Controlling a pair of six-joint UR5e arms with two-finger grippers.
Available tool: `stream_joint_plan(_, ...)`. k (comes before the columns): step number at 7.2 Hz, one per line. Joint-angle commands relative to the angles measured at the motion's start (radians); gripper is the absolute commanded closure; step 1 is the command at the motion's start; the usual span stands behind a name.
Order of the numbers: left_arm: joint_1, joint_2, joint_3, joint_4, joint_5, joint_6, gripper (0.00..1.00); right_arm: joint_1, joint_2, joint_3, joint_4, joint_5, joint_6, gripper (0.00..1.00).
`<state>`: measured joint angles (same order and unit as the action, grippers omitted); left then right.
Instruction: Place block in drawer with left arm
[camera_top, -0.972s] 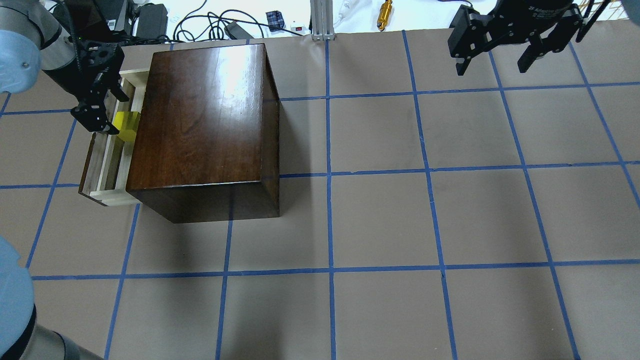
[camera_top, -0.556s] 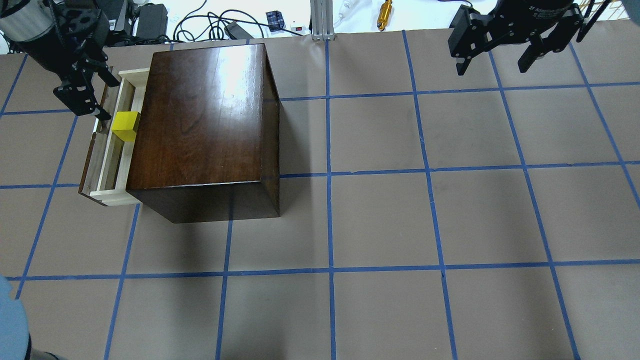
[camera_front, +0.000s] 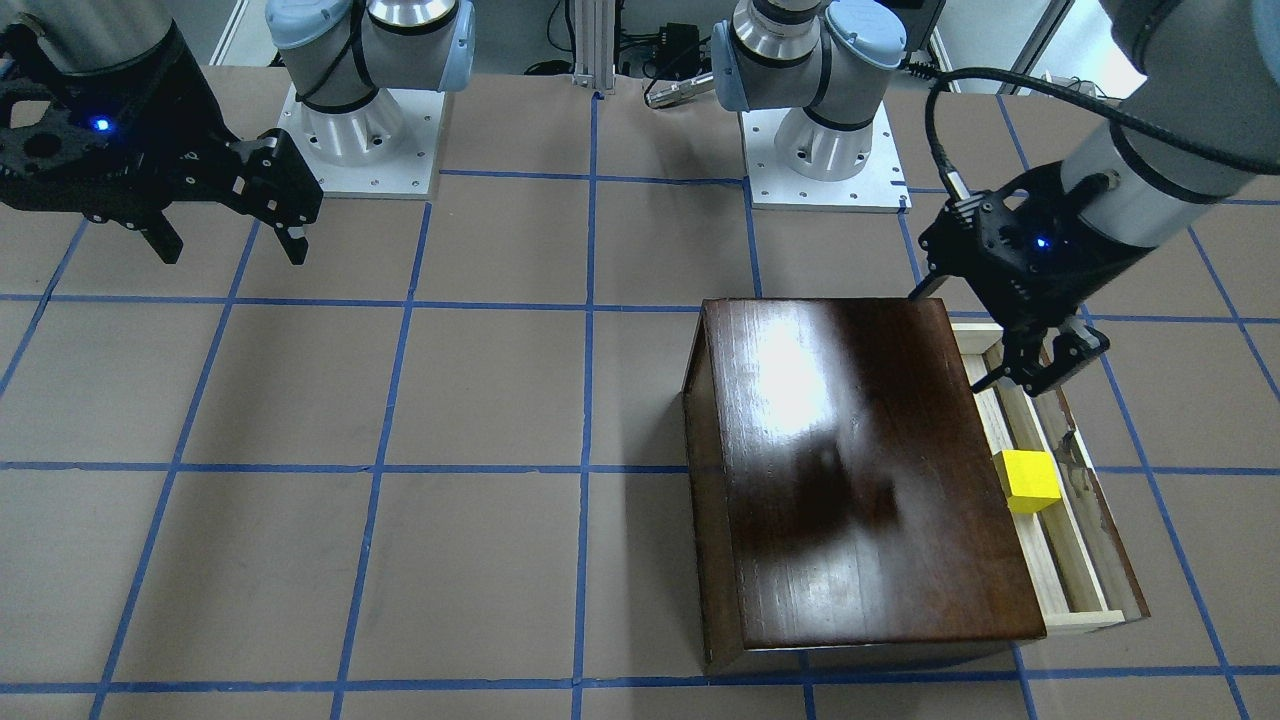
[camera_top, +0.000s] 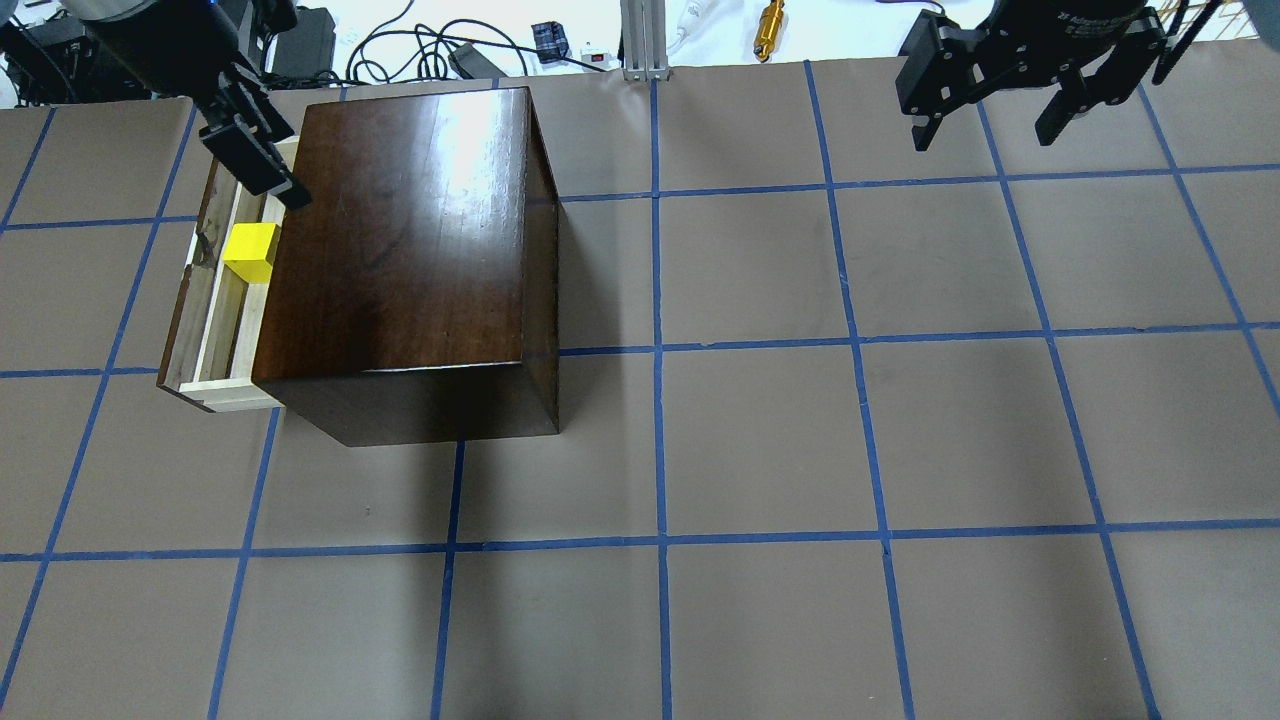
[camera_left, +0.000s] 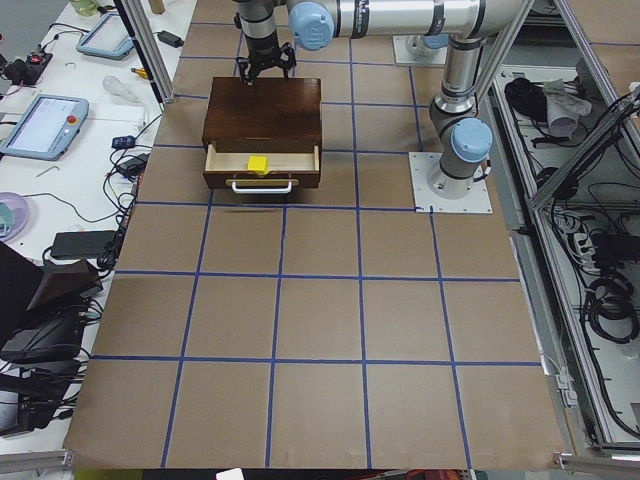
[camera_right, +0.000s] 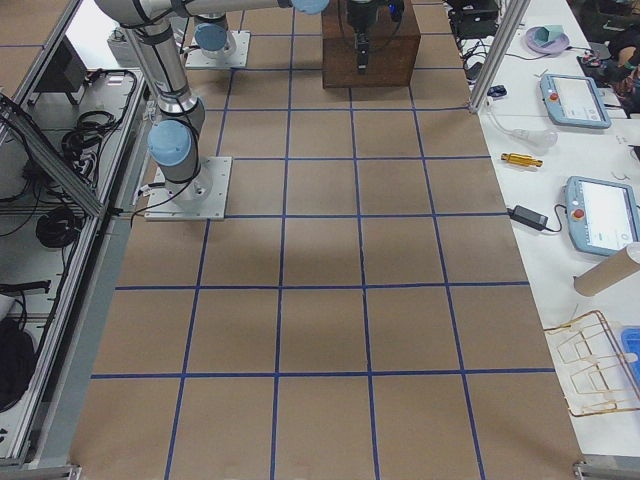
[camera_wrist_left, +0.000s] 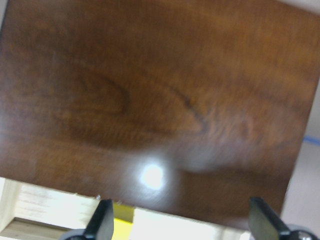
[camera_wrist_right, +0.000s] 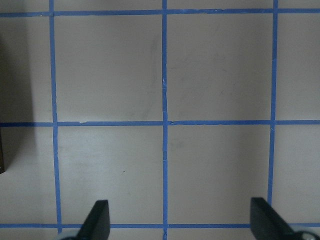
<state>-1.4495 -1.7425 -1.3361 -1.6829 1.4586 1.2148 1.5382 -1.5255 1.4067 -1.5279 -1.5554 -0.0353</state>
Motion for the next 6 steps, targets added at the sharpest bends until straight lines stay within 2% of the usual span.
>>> stream_joint_plan(1, -0.092, 0.053, -0.026, -0.003, -0.001, -0.338, 0.05, 0.0, 0.001, 0.0, 0.0, 0.0, 0.0, 0.0)
stream_joint_plan(4, -0.113, 0.083, -0.043, 0.006, 0.002, -0.811, 0.05, 0.0, 0.001, 0.0, 0.0, -0.002, 0.0, 0.0)
stream_joint_plan(6, -0.114, 0.084, -0.048, 0.043, 0.108, -0.935, 0.05, 0.0, 0.001, 0.0, 0.0, 0.0, 0.0, 0.0)
